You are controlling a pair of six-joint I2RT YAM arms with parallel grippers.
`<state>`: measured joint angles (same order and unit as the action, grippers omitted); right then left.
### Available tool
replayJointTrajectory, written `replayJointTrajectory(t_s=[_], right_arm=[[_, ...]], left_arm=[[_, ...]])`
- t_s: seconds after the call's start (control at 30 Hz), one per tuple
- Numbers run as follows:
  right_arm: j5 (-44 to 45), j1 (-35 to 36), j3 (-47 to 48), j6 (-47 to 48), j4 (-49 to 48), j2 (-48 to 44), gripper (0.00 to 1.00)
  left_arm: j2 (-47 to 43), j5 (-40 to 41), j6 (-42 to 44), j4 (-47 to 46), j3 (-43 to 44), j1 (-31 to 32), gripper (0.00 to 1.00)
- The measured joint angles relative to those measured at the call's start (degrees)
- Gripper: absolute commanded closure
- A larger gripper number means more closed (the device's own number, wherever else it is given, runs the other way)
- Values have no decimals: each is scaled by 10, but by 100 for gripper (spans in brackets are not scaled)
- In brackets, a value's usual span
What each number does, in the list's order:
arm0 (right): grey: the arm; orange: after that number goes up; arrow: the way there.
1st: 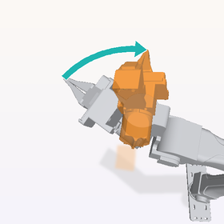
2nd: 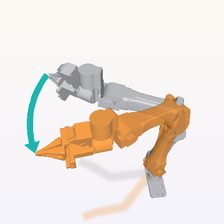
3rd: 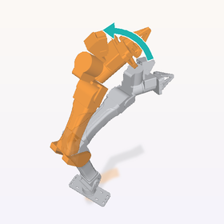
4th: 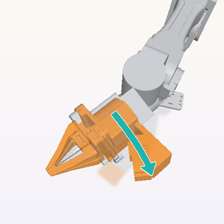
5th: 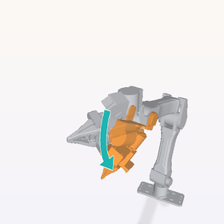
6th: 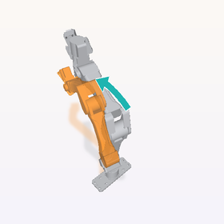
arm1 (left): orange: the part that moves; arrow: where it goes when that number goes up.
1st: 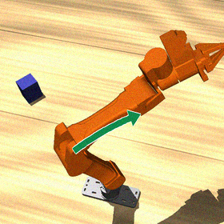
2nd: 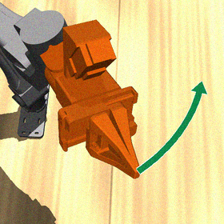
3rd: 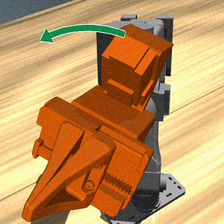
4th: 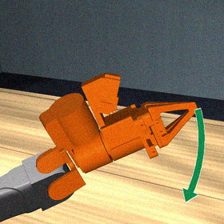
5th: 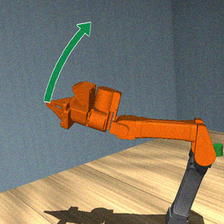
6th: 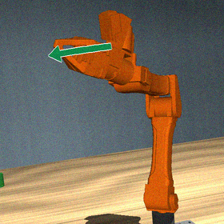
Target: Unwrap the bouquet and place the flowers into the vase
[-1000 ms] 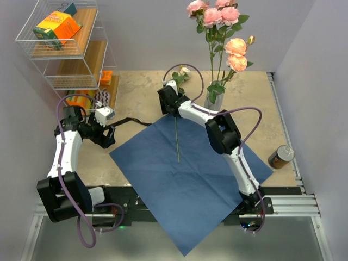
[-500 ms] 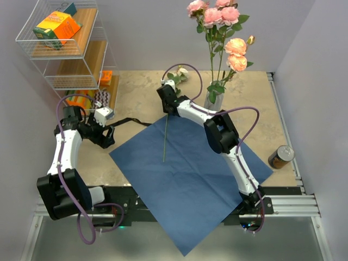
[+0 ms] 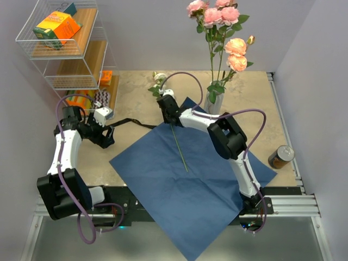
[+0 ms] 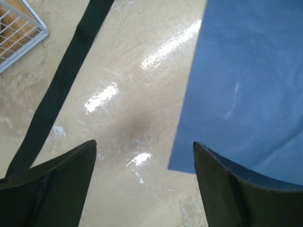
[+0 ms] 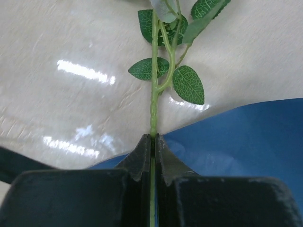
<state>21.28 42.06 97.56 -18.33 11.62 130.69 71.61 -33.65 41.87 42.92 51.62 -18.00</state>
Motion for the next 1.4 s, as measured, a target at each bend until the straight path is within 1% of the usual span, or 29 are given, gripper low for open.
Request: replayJointTrajectory(t_s=[0.03, 0.07, 0.1, 0.13, 0.17, 0.2, 0.4, 0.6, 0.7, 0.8, 0.83, 0.9, 0.93, 0.97, 1.17, 1.4], right_arm=[[-3, 4, -13, 0, -2, -8, 98], [-4, 8, -23, 0, -4, -14, 88], [-9, 11, -32, 0, -7, -19, 80], [-10, 13, -33, -1, -9, -20, 74], [-13, 14, -35, -1, -10, -20, 64], [-15, 15, -35, 0, -12, -20, 61], [-17, 12, -15, 8, 1, -11, 58], [-18, 7, 87, 17, 28, 50, 62], [-26, 1, 121, 16, 38, 70, 64], [-31, -6, 136, 14, 44, 78, 73], [-31, -8, 136, 14, 46, 78, 82], [-32, -10, 138, 13, 50, 78, 90], [-33, -12, 138, 13, 51, 78, 97], [-33, -13, 139, 12, 52, 78, 99], [-42, -14, 153, 8, 75, 78, 100], [-59, -12, 232, 12, 96, 65, 100]], left_arm=[[0, 0, 0, -1, -1, 0, 12], [0, 0, 0, -1, -2, 0, 12], [0, 0, 0, -1, -3, 0, 12], [0, -1, 1, -1, -5, 0, 12], [0, -1, 2, -1, -6, -1, 12], [0, -1, 4, 0, -7, -1, 12], [1, -2, 9, 0, -7, -5, 12], [1, -2, 13, 0, -7, -10, 12], [1, -2, 15, 0, -7, -12, 12], [1, -2, 21, 0, -7, -16, 12], [1, -2, 23, 0, -7, -18, 12], [1, -3, 24, 0, -7, -22, 12], [1, -3, 26, 0, -7, -23, 12], [1, -3, 28, 0, -7, -25, 12], [2, -6, 30, 1, -7, -31, 12], [5, -9, 30, 3, -7, -33, 12]])
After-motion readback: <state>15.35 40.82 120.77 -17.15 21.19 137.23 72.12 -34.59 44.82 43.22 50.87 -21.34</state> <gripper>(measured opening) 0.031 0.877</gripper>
